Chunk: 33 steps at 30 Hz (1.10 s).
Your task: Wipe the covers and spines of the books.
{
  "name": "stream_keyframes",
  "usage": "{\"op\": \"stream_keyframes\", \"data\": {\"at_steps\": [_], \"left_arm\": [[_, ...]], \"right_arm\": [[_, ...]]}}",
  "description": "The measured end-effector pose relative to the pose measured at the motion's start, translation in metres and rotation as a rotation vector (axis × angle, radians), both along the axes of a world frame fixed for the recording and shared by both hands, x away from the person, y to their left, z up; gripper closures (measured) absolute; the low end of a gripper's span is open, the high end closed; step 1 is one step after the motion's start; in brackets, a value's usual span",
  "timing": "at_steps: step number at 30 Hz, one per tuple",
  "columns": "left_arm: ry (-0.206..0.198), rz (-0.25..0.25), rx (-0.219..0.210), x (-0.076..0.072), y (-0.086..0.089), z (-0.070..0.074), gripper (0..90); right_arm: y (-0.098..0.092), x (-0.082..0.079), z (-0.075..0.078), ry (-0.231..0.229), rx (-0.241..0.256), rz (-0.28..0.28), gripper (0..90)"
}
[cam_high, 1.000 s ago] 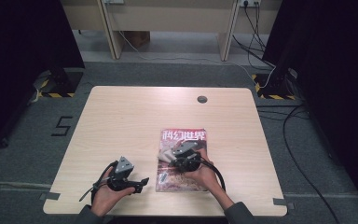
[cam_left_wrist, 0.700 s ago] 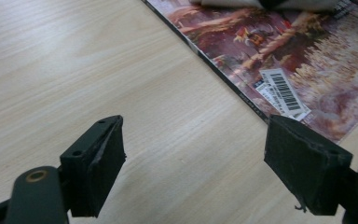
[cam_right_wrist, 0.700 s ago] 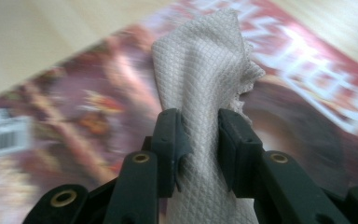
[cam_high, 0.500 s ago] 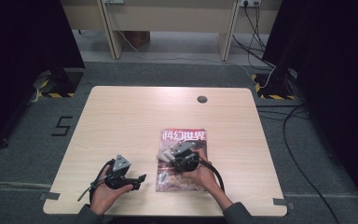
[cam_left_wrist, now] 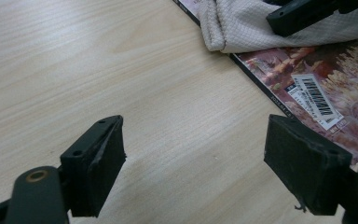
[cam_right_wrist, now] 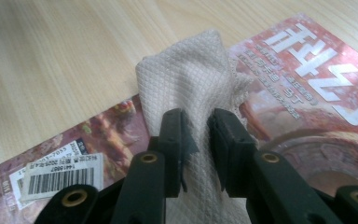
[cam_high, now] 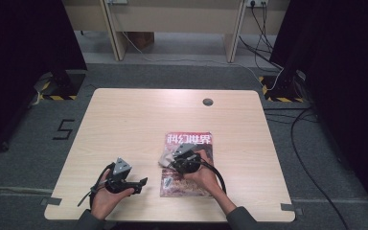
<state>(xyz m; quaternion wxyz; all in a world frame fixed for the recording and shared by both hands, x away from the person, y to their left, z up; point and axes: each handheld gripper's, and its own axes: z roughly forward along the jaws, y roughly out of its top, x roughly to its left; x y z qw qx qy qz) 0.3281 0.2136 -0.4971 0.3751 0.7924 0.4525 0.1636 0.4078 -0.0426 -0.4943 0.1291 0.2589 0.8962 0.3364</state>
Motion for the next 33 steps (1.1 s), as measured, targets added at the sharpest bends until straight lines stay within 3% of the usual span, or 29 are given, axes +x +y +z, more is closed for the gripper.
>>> {"op": "stream_keyframes", "data": {"at_steps": [5, 6, 7, 8, 10, 11, 12, 14, 16, 18, 23, 30, 32, 33], "left_arm": [[0.002, 0.007, 0.000, 0.000, 0.001, 0.000, 19.6], [0.001, 0.008, -0.001, 0.000, 0.001, 0.000, 19.6], [0.000, 0.009, -0.001, 0.000, 0.001, 0.000, 19.6], [0.000, 0.010, -0.002, 0.000, 0.002, 0.000, 19.6], [-0.005, 0.019, -0.005, 0.000, 0.002, 0.001, 19.6], [-0.009, 0.024, -0.003, 0.001, 0.003, 0.001, 19.6], [-0.009, 0.024, -0.003, 0.001, 0.003, 0.001, 19.6], [-0.014, 0.039, -0.007, 0.001, 0.004, 0.001, 19.6], [-0.021, 0.058, -0.012, 0.000, 0.007, 0.002, 19.6], [-0.027, 0.078, -0.015, 0.001, 0.010, 0.003, 19.6], [-0.028, 0.110, -0.031, 0.002, 0.015, 0.004, 19.6], [-0.043, 0.135, -0.041, 0.002, 0.018, 0.005, 19.6], [-0.048, 0.149, -0.044, 0.003, 0.019, 0.005, 19.6], [-0.054, 0.157, -0.046, 0.003, 0.020, 0.005, 19.6]], "right_arm": [[-0.009, 0.007, 0.000, -0.002, -0.010, -0.036, 74.1], [-0.019, 0.013, 0.000, -0.003, -0.008, -0.081, 73.8], [-0.019, 0.013, 0.000, -0.003, -0.008, -0.081, 73.8], [-0.029, 0.019, 0.000, 0.010, 0.016, -0.118, 73.4], [-0.031, 0.019, -0.001, 0.029, 0.038, -0.124, 73.4], [-0.026, 0.013, -0.001, 0.009, 0.018, -0.103, 73.3], [-0.026, 0.013, -0.001, 0.009, 0.018, -0.103, 73.3], [-0.010, -0.002, -0.001, 0.012, 0.011, -0.025, 73.0], [-0.003, -0.009, -0.001, 0.008, 0.004, 0.000, 73.1], [0.013, -0.029, -0.001, 0.007, -0.002, 0.086, 73.1], [0.014, -0.041, -0.001, 0.010, -0.001, 0.129, 72.8], [-0.007, -0.027, 0.000, 0.019, -0.001, 0.047, 72.4], [-0.006, -0.030, 0.000, 0.007, -0.009, 0.060, 72.6], [0.000, -0.040, -0.001, 0.011, -0.007, 0.097, 72.6]]}}
